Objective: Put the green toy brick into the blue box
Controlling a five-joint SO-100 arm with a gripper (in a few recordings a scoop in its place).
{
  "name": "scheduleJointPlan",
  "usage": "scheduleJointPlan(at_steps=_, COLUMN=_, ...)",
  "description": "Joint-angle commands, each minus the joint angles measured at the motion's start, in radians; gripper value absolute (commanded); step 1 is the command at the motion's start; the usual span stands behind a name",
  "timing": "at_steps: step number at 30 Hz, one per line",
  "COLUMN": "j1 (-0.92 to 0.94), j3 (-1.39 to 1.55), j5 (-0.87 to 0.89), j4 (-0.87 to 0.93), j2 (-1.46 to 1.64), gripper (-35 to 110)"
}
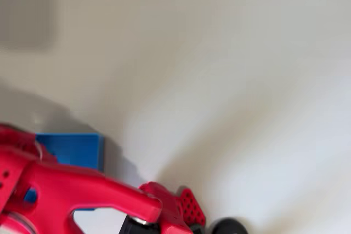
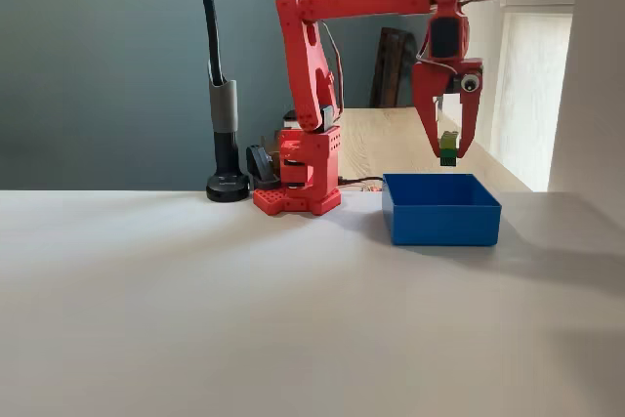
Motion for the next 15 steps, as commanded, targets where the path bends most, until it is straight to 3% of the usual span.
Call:
scheduleJointPlan(at_steps=1, j1=-0.06, j3=0.005, j5=0.04, j4=0.041, j2=0.069, gripper=0)
scheduleJointPlan(at_steps=15, j1=-0.046, j3=0.012, j5=0.051, j4=-0.011, j2=0.026, gripper=0)
